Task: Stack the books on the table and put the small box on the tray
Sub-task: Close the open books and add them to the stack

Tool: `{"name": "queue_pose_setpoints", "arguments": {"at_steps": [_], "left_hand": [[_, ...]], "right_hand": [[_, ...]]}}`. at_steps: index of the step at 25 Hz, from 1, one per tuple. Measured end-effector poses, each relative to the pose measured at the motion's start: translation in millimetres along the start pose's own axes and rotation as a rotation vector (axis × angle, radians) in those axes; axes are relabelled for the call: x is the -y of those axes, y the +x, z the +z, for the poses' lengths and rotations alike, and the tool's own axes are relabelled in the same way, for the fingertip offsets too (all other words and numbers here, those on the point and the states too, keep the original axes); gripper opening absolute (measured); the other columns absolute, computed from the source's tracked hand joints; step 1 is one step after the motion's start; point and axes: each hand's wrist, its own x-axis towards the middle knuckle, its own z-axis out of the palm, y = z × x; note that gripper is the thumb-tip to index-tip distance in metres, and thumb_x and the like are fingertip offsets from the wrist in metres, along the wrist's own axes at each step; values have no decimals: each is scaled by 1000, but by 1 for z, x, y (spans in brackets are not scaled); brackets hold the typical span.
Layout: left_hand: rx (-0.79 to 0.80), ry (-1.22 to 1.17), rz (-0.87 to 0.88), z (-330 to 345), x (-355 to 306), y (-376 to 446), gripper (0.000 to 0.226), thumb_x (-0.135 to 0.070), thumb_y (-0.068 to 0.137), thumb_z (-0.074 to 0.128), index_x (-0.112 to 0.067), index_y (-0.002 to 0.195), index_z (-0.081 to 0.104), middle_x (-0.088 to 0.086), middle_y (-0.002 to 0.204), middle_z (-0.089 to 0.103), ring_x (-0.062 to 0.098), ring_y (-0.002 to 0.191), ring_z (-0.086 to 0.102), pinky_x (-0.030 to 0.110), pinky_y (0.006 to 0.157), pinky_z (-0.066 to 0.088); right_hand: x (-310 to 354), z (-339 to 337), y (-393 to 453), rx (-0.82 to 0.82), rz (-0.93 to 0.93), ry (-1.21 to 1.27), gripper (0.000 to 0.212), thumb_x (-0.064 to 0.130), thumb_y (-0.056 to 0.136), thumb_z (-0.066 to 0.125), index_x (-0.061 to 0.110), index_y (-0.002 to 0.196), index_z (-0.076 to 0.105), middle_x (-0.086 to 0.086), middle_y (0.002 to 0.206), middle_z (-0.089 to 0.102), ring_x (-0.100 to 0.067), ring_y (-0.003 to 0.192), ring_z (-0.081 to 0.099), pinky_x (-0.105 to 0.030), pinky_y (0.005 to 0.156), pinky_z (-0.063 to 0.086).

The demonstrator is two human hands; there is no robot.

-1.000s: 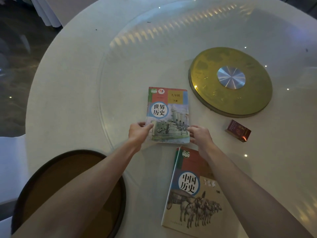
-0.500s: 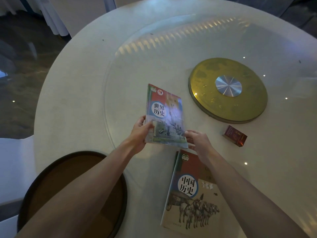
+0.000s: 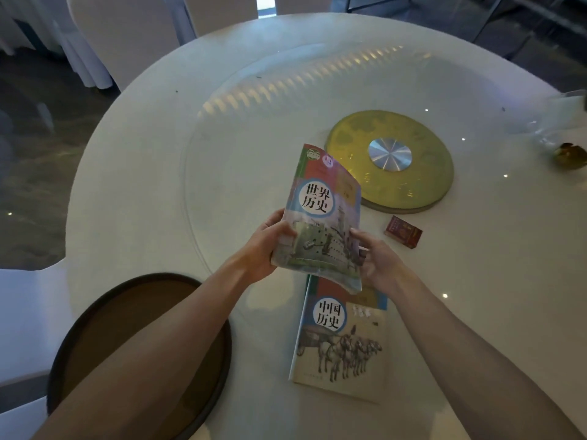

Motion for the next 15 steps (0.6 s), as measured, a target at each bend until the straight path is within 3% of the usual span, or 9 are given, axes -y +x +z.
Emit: {"name": "queue_pose_setpoints", "arguments": {"at_steps": [4,6,8,12,15], "left_hand": [[-75,98,-41,19,27,-13,40,2,91,52,-13,127,56,16,114,72,33,94,72,46,71,61],[-155,200,-64,20,54,-19,25,-8,95,57,-11,119,60,11,104,76,25,81,76,38,59,62],[-186,262,-89,15,86,-26,18,-15,98,59,-12,114,65,7,99,78,22,79,77,34,58,61],[-219,497,-143,0,143,-41,21,-12,97,57,-20,110,71,3,100,76,12,81,74,23,59,57],[-268,766,-80,-7,170,-48,20,-20,93,66,-24,111,73,-5,80,72,-2,66,65,9,52,46]], "right_hand": [[-19,-39,-26,-20,-37,6,29,16,97,64,-2,119,72,-20,107,76,-33,90,72,-48,88,59],[-38,-57,-38,-119,-91,-145,22,13,99,63,1,115,72,-16,99,75,-26,79,71,-39,73,58],[-62,-71,-49,-177,-87,-263,14,14,100,64,6,105,73,-11,96,77,-20,73,73,-34,66,57],[-113,-89,-67,-275,-45,-407,20,18,99,67,1,108,72,-16,103,78,-27,84,74,-44,79,60],[-140,-92,-76,-314,-46,-458,17,15,97,67,2,106,72,-18,103,77,-23,78,71,-35,65,57]]}}
